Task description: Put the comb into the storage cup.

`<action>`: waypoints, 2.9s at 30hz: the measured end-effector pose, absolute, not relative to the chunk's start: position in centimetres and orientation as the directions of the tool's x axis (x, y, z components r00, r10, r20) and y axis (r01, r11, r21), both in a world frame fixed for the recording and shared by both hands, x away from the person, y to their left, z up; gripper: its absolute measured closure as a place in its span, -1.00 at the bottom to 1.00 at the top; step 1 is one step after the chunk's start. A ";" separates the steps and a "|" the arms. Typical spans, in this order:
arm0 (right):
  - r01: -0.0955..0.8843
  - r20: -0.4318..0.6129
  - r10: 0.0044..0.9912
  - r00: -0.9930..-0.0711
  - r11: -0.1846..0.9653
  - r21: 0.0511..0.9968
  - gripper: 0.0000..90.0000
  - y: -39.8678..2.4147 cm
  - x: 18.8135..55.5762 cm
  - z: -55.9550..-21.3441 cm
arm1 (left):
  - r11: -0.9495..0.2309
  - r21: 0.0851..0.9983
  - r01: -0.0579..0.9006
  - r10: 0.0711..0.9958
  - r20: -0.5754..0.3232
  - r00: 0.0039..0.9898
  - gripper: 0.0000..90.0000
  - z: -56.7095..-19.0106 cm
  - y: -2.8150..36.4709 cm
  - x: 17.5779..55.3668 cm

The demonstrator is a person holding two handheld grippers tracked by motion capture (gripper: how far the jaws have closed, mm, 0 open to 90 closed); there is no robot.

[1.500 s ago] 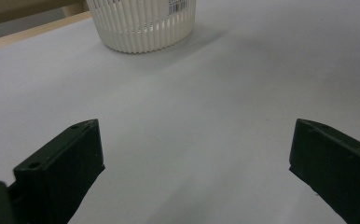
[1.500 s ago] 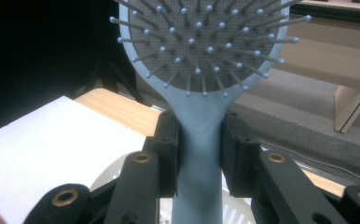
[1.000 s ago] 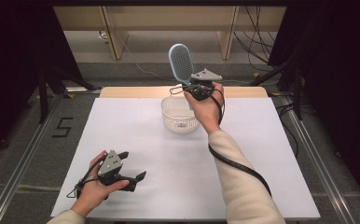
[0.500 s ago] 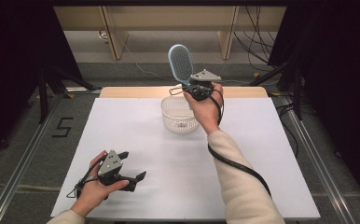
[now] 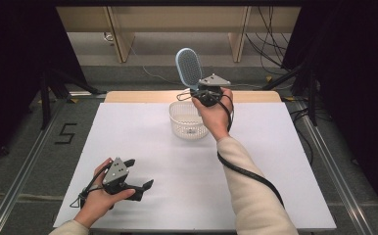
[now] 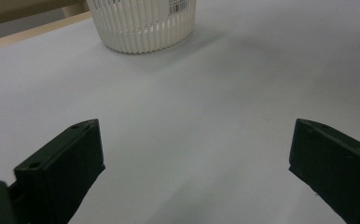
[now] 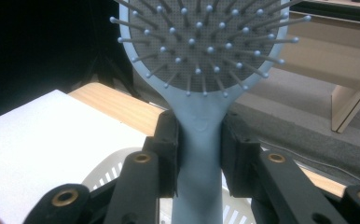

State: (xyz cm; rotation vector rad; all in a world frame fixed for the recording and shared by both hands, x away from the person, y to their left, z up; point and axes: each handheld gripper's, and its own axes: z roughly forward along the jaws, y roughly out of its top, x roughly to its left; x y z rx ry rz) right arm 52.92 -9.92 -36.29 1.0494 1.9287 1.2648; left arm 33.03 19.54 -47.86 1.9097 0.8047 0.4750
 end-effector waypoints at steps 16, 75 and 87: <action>0.289 -0.067 0.854 -0.516 0.247 0.925 0.57 -9.8 53.2 -36.7 | -0.309 0.892 0.331 0.709 -0.016 0.706 -0.94 -47.9 19.5 33.0; 0.317 -0.103 0.836 -0.538 0.314 0.895 0.56 -9.3 53.7 -39.1 | -0.308 0.892 0.330 0.706 -0.018 0.708 -0.94 -47.9 19.5 33.0; 0.317 -0.120 0.829 -0.546 0.337 0.886 0.56 -9.2 53.7 -39.4 | -0.310 0.891 0.331 0.706 -0.017 0.708 -0.94 -47.9 19.5 33.0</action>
